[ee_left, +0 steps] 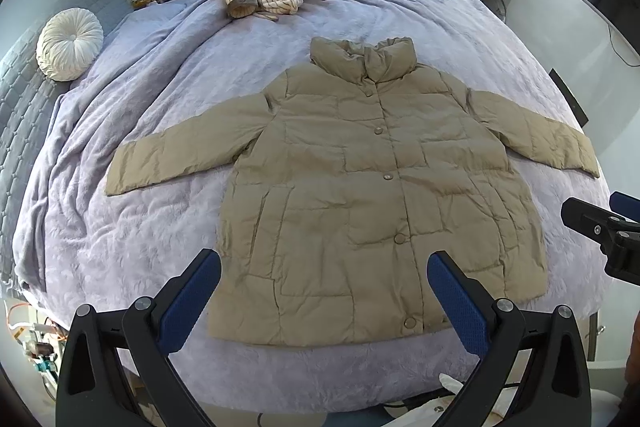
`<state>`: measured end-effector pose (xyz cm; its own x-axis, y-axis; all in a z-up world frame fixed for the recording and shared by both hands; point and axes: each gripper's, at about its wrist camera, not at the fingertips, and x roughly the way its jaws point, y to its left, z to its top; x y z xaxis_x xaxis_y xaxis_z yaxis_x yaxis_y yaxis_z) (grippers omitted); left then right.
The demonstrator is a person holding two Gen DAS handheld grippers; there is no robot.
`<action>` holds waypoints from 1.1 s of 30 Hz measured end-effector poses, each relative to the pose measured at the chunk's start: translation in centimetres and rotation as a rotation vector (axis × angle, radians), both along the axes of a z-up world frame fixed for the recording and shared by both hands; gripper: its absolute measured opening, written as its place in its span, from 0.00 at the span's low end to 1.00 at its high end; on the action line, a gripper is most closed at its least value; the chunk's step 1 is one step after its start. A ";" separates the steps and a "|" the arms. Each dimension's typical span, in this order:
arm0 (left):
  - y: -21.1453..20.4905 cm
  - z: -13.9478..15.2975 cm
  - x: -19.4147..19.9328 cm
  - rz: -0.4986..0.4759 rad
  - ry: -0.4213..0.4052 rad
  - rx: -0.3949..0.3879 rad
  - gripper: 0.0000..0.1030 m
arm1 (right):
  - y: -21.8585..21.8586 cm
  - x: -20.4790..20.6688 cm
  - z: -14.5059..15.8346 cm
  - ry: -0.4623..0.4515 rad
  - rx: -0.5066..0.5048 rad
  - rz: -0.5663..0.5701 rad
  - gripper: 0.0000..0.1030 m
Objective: Fold large clothes
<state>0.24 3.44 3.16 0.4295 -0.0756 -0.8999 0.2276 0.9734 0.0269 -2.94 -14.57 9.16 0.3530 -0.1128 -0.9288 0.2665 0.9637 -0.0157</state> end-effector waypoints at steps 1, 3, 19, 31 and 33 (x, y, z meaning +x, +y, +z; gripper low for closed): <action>0.0 0.0 0.0 0.001 0.000 0.000 1.00 | 0.0 0.0 0.0 0.001 -0.002 0.000 1.00; 0.1 0.1 0.0 0.002 -0.003 -0.001 1.00 | 0.1 -0.1 0.0 0.001 -0.002 0.003 1.00; -0.2 0.2 0.2 0.008 -0.007 0.001 1.00 | 0.1 0.1 0.2 -0.008 0.001 -0.011 1.00; 0.2 0.1 0.6 0.012 -0.008 -0.001 1.00 | 0.2 0.2 0.1 -0.010 0.000 -0.013 1.00; 0.2 0.1 0.6 0.011 -0.008 -0.001 1.00 | 0.2 0.2 0.1 -0.009 0.000 -0.012 1.00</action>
<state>0.84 3.69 3.30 0.4378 -0.0720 -0.8962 0.2168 0.9758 0.0275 -2.74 -14.39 9.22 0.3604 -0.1168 -0.9255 0.2783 0.9604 -0.0128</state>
